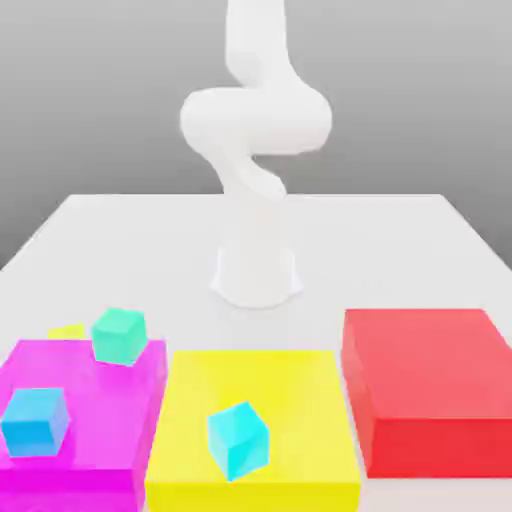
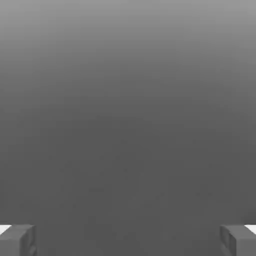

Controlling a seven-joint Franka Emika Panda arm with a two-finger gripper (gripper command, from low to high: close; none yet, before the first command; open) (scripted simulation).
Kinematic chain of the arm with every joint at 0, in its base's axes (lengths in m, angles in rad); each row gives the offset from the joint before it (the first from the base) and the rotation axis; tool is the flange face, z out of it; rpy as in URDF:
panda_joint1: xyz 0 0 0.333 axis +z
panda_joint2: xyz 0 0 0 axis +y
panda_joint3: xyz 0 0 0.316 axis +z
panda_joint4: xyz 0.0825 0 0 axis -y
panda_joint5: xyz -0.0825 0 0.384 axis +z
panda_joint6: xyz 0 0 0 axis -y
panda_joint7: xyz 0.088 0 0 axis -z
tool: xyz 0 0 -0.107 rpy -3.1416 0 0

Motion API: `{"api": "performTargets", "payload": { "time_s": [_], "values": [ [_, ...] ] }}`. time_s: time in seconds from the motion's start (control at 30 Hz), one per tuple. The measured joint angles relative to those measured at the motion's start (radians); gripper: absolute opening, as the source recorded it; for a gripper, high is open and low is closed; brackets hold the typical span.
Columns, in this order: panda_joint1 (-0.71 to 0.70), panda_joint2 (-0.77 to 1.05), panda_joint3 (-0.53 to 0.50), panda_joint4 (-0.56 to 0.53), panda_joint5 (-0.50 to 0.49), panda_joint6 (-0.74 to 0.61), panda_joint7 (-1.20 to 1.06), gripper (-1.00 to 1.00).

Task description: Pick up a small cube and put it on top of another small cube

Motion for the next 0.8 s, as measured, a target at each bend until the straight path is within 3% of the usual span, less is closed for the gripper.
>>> {"api": "performTargets", "payload": {
  "time_s": [0.8],
  "values": [
    [-0.511, 0.487, -0.020, -0.300, 0.062, 0.312, 1.014, 0.00]
  ]
}}
